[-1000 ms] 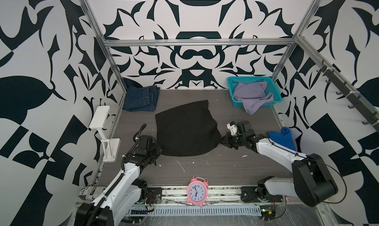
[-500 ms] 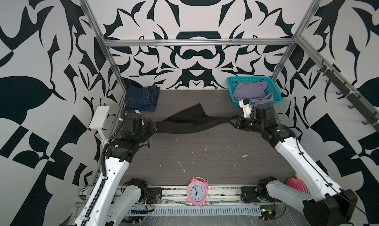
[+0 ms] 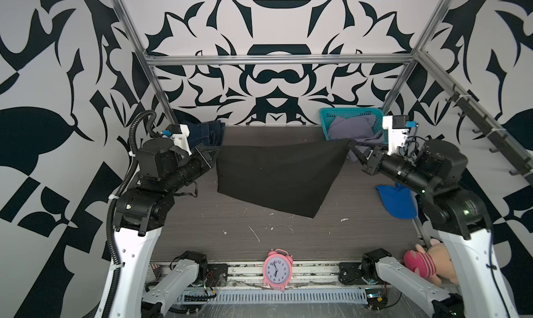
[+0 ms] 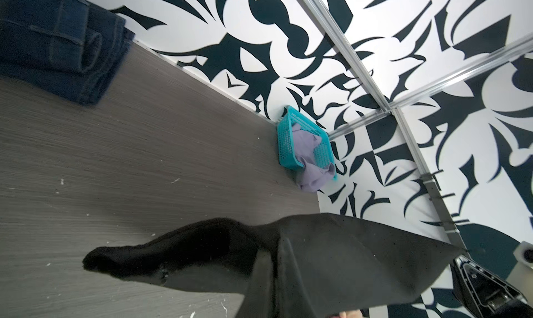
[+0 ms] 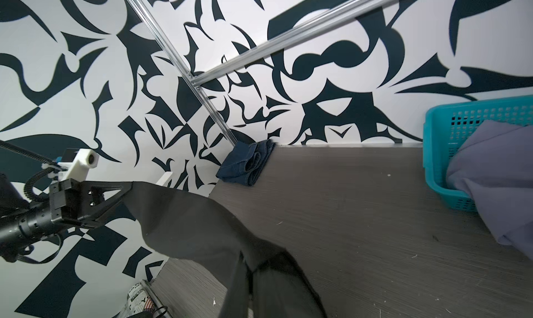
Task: Fold and stack skirts
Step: Flatten out the skirt at the center of the table.
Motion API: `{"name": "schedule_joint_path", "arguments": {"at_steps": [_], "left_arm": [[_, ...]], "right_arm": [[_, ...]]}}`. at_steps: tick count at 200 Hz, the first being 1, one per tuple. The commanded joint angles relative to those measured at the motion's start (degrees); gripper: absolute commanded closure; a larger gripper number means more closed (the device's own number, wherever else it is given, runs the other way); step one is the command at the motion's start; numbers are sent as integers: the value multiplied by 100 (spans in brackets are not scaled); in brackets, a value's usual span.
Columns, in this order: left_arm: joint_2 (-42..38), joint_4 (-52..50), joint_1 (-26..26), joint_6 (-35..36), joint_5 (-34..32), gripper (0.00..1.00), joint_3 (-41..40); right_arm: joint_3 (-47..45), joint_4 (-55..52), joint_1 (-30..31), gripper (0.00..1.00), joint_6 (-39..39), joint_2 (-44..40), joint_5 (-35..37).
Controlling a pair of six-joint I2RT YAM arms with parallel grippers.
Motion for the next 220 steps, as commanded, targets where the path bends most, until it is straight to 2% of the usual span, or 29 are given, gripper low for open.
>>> {"name": "schedule_joint_path", "arguments": {"at_steps": [1, 32, 49, 68, 93, 119, 167, 194, 220], "left_arm": [[-280, -512, 16, -47, 349, 100, 96], [-398, -498, 13, -134, 125, 100, -180], [-255, -218, 16, -70, 44, 100, -446], [36, 319, 20, 80, -373, 100, -894], [794, 1343, 117, 164, -215, 100, -1446], [1994, 2031, 357, 471, -114, 100, -1487], [4051, 2812, 819, 994, 29, 100, -660], [5147, 2920, 1085, 948, 571, 100, 27], [6050, 2855, 1249, 1022, 662, 100, 758]], "right_arm": [[302, -315, -26, 100, -137, -263, 314], [176, -397, -26, 100, -261, -181, 544], [-11, -147, -25, 100, -325, 56, 745], [-319, 345, -26, 100, -370, 406, 1070], [-882, 1254, -27, 100, -376, 976, 1309], [-1234, 2242, -26, 100, -451, 1922, 1376], [-986, 3854, -26, 100, -574, 3546, 1490], [-301, 3872, -26, 100, -723, 4410, 1449], [233, 4025, -51, 100, -810, 5117, 1532]]}}
